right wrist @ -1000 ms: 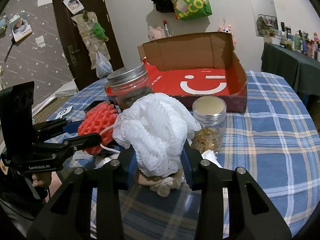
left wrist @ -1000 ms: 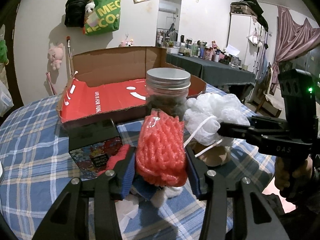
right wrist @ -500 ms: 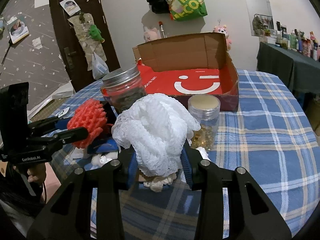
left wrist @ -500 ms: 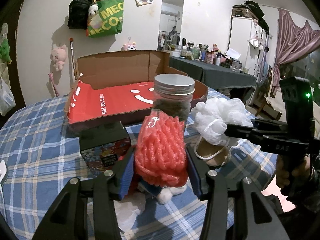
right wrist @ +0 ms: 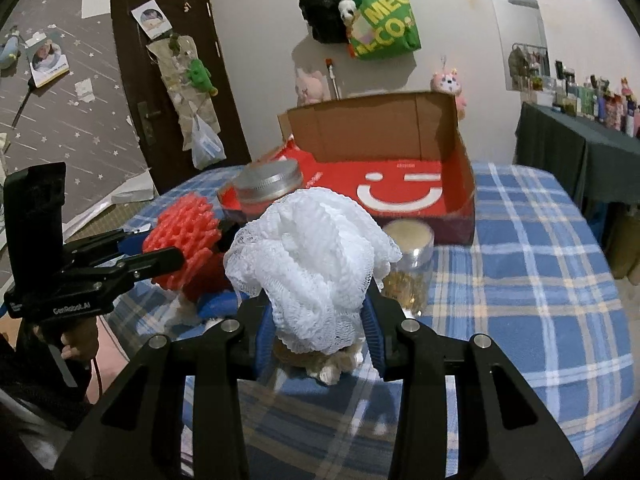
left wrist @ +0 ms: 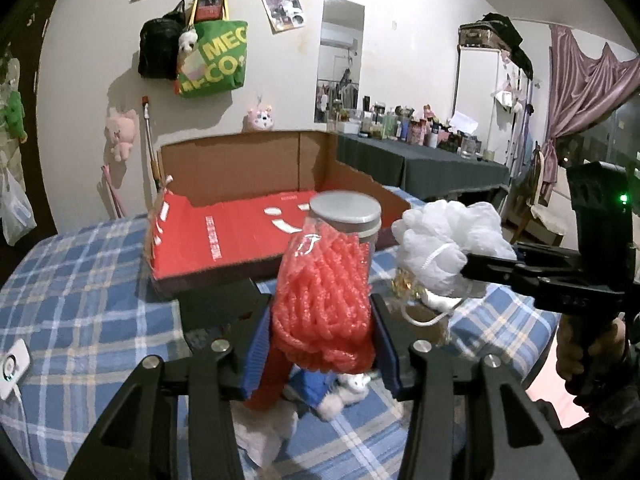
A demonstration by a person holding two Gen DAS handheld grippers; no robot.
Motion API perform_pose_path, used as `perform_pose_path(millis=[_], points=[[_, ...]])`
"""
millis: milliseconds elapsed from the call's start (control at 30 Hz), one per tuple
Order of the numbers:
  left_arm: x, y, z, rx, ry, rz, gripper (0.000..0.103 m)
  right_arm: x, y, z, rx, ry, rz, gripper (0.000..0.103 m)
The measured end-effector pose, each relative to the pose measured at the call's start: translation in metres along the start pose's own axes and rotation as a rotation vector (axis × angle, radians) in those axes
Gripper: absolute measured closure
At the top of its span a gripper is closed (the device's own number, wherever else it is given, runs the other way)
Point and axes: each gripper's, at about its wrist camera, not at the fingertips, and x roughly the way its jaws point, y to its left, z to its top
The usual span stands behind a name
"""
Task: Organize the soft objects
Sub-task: 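Carry the red sponge and white puff into the cardboard box with both tools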
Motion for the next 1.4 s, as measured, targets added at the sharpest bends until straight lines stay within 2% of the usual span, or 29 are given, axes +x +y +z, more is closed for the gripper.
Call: perform_pose_path(millis=[267,400,533,733,967,1400], points=[[-0.002,0.018,0.040,0.035,-0.029,0.044,0.054,-0.018,0.001,0.039,-0.040,-0.058,0.003,0.067],[0.011,0.032,0.066,0.049,-0.015,0.054,0.054,-0.016,-0.002,0.067,-0.075,-0.075,-0.019,0.067],[0.036,0.049,0.092,0.038,0.032,0.052,0.054,0.001,-0.008,0.101,-0.103,-0.064,-0.036,0.067],[0.083,0.074,0.128,0.025,0.127,0.071,0.054,0.043,-0.021,0.148,-0.136,-0.018,-0.058,0.067],[0.141,0.095,0.157,0.026,0.237,0.074,0.054,0.109,-0.037,0.192,-0.144,0.084,-0.086,0.067],[0.256,0.128,0.177,0.002,0.425,0.089,0.054,0.238,-0.073,0.218,-0.115,0.313,-0.194,0.067]])
